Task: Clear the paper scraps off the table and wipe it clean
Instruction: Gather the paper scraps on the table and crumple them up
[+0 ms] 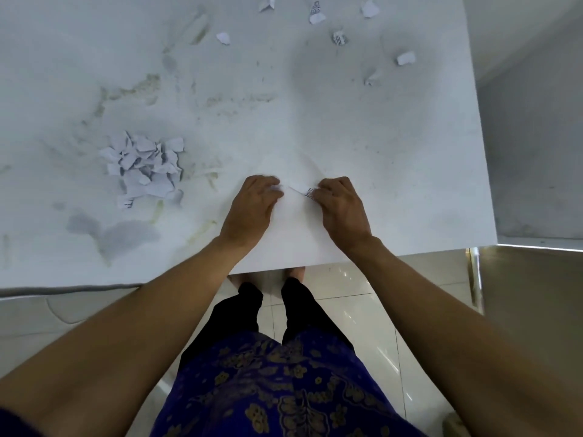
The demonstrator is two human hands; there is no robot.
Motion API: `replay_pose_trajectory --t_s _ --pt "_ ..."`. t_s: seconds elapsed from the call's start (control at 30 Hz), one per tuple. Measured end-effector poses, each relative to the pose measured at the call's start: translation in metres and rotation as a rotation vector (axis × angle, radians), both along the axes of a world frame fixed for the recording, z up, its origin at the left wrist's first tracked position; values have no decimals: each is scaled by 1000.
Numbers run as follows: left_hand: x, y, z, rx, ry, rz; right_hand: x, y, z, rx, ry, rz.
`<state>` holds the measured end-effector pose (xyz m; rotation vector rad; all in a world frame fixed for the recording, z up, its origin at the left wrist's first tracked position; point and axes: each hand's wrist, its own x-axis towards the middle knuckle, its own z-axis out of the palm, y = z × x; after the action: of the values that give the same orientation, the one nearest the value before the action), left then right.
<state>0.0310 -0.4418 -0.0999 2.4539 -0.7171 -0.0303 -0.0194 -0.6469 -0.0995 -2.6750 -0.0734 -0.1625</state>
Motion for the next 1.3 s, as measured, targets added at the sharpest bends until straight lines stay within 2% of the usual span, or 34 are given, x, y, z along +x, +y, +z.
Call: replay_pose_trajectory --t_s 0.1,0.27,0.53,0.67,0.83,0.97,1.1,1.3 --pt "6 5 4 -1 25 58 8 5 1 85 19 -122" --pt "12 19 16 -32 72 173 20 31 10 351 105 -361" --pt "33 126 48 -45 68 587 79 146 42 581 288 -188" --pt "48 180 59 -50 99 679 115 210 56 577 318 -57" --pt "60 205 60 -17 179 610 137 248 67 519 365 54" --pt "67 205 62 -9 126 604 133 238 72 444 393 15" --pt "82 176 70 -40 59 550 125 199 79 385 299 -88" --pt "118 70 83 -59 43 296 125 89 88 321 212 -329"
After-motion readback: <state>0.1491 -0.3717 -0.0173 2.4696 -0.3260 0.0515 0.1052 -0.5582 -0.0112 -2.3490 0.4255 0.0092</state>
